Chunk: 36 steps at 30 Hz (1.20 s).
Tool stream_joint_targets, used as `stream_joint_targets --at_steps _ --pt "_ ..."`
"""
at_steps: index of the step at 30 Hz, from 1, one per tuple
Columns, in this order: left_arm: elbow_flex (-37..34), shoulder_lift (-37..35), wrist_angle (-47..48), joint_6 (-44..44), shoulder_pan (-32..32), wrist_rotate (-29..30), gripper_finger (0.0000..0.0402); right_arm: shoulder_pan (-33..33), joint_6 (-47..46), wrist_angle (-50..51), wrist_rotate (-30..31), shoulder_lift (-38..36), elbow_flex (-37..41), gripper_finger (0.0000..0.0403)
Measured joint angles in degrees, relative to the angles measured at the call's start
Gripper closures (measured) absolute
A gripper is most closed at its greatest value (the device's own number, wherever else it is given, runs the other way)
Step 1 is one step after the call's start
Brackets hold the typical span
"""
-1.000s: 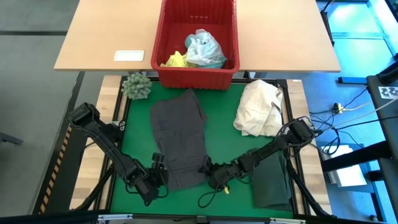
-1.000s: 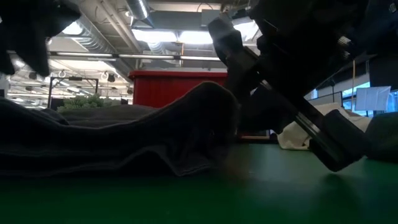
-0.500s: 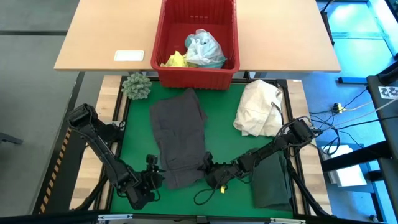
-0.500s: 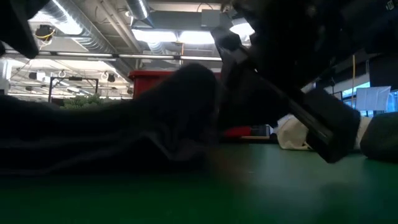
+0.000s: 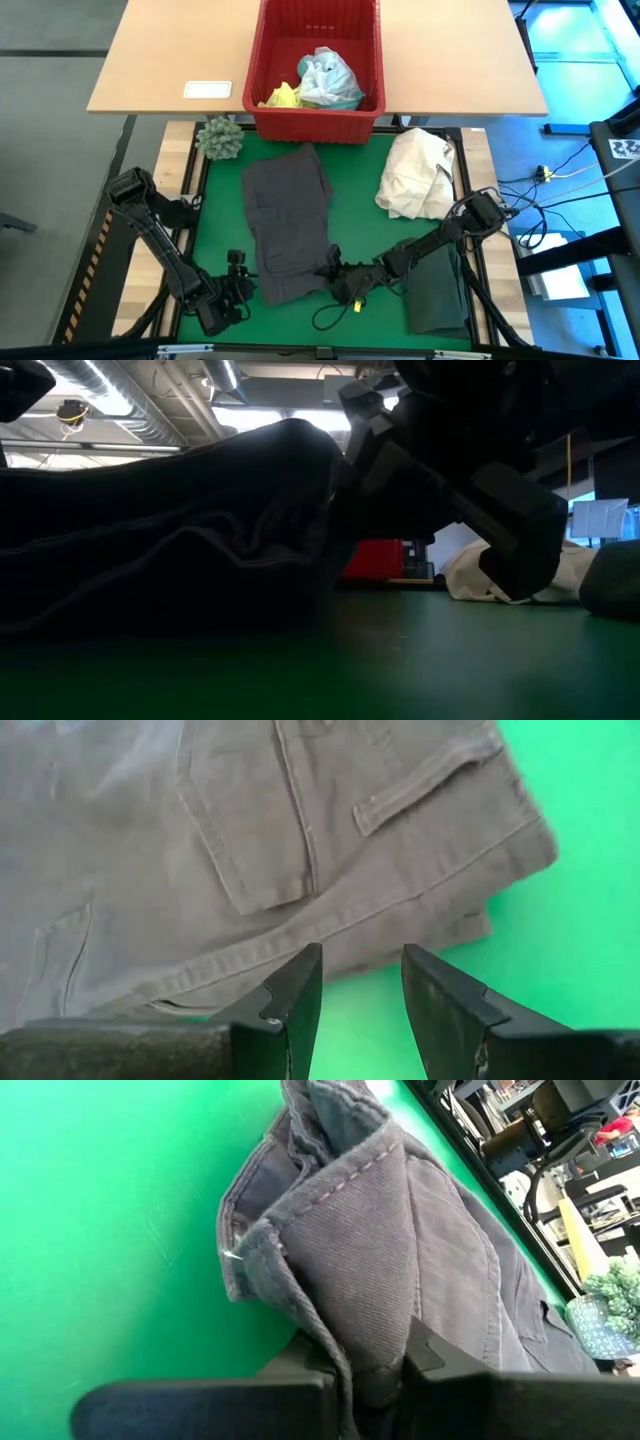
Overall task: Fold Laundry from Bin
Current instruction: Fold the gray short
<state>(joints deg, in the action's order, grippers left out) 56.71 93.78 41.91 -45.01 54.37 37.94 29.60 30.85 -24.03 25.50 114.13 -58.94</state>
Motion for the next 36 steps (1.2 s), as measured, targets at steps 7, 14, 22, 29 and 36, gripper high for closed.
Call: stream_joint_targets --at_steps 7,14,22,29,36 --pt "-2.01 0.00 -0.06 0.23 -0.46 -3.17 0.0249 0.01 -0.88 0.02 2.44 -0.07 0.00 0.0373" --pt "-3.26 0.00 -0.22 2.10 -1.59 -3.19 0.0208 0.01 -0.88 0.04 2.47 -0.07 0.00 0.0373" --pt "-4.17 0.00 -1.44 10.94 -2.38 -4.52 0.0180 0.01 -0.87 0.11 2.51 -0.07 -0.02 0.0373" --pt "-4.17 0.05 -0.21 18.66 -2.81 -5.45 0.0178 0.01 -0.86 0.11 2.53 -0.07 -0.02 0.0370" --pt "-4.17 2.97 -1.85 27.06 -4.13 -5.67 0.0178 0.01 -0.96 0.17 2.56 -0.07 -0.02 0.0370"
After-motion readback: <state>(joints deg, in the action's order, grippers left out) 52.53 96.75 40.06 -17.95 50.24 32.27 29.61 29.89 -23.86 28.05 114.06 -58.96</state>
